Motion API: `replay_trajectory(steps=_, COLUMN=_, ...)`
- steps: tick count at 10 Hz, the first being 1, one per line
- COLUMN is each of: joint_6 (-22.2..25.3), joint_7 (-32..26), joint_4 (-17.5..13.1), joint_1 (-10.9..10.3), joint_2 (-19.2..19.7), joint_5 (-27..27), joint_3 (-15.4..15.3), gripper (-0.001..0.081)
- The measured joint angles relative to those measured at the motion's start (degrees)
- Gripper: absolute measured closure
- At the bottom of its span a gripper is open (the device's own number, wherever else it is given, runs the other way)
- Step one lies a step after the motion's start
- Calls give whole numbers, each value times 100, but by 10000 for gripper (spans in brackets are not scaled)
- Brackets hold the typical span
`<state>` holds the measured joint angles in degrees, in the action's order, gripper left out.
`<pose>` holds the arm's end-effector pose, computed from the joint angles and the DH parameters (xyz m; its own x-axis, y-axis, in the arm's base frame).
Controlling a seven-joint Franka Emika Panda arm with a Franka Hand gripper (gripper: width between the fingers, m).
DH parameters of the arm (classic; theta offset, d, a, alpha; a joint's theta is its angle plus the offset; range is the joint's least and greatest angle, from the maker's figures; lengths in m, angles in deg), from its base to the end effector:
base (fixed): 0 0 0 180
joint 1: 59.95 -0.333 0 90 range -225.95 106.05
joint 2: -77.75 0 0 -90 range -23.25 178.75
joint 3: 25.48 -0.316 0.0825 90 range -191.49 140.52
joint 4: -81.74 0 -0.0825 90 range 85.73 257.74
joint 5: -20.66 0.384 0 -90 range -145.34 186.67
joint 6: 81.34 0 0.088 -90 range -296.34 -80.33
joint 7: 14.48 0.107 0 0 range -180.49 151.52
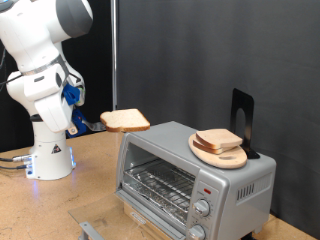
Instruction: Make a piece of toast with the oven
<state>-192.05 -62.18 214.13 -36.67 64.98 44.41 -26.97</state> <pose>0.4361 -0.1442 0.4269 0.9610 0.2420 0.1338 0.2748 -0.8894 -0.3653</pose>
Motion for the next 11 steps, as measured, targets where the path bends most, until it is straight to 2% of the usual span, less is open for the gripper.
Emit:
replay_trajectory(steps=3, joint_6=-1017, joint_7=-104, joint_4=360, joint_1=32, joint_2=398, joint_5=-485, joint_3=9, gripper=413)
replay_trajectory(steps=7, joint_6=-2361, joint_7=-104, joint_4=535, joint_1=81, joint_2=1283, joint_5=-753, joint_3=29, gripper=413)
replay_trajectory(steps=8, joint_6=-2576, joint_7=-104, joint_4=485, joint_1=81, joint_2=1490, joint_5=-775, joint_3=31, gripper=413)
replay_trajectory(steps=11, joint_6=-2481, joint_7=36, joint_4=505, joint_1=43, joint_2=1485, joint_5=-916, joint_3=-29, gripper=413)
